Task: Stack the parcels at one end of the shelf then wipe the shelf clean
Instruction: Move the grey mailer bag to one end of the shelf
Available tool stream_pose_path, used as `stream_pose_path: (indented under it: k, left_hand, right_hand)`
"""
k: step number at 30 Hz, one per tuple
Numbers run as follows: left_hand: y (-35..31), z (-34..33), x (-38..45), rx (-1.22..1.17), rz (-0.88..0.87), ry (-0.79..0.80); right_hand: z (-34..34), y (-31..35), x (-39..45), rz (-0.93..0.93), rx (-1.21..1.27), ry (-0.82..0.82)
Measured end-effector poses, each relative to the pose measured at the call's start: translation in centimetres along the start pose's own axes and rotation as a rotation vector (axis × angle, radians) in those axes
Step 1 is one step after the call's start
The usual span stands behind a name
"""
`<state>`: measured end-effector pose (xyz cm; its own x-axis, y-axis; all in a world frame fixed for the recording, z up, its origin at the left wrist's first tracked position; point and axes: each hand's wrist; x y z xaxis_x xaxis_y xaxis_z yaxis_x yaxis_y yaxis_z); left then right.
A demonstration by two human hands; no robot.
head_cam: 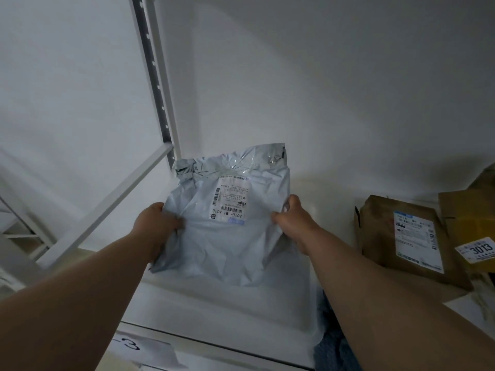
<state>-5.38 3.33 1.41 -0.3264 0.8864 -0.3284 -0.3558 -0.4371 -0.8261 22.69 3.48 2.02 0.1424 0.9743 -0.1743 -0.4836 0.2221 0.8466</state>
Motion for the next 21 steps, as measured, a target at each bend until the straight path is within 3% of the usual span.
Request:
stream_pose_path:
  k: [2,4,11,17,20,21]
  left_hand:
    - [0.1,0.7,-0.4,0.287,-0.109,-0.109]
    - [0.6,1.2,-0.4,0.392,-0.158,-0.141]
    - [2.1,2.8,-0.5,0.467,-0.157,-0.195]
    - [3.2,2.7,0.7,0.618,-0.133,-0.024]
    - [3.6,2.6,1.6,0.514,-0.166,-0.022]
    - [3.7,2.5,2.1,0.602,-0.223,-0.048]
  right_hand:
    - [-0.9,0.2,-0.4,-0.061,0.007,0.07]
    - [-1.9,0.1,-0.8,-0.116,0.051,0.118]
    - [-4.6,-0.1,-1.8,-0.233,0.112,0.237]
    - [-5.8,-0.5,-2.3,-0.316,0.081,0.241]
    - [-6.1,-0.4,-2.2,-0.337,0.072,0.222]
    - [-6.2,-0.3,-2.1,-0.335,0.074,0.209]
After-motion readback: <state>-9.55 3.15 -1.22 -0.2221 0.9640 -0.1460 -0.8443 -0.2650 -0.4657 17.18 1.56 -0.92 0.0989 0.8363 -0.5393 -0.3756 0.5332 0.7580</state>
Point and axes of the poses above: each hand's wrist, its own x-axis towards the middle knuckle, its own z-axis out of the back of the hand, y = z × x, and after that the axes turned 6 degrees about z, right-handed
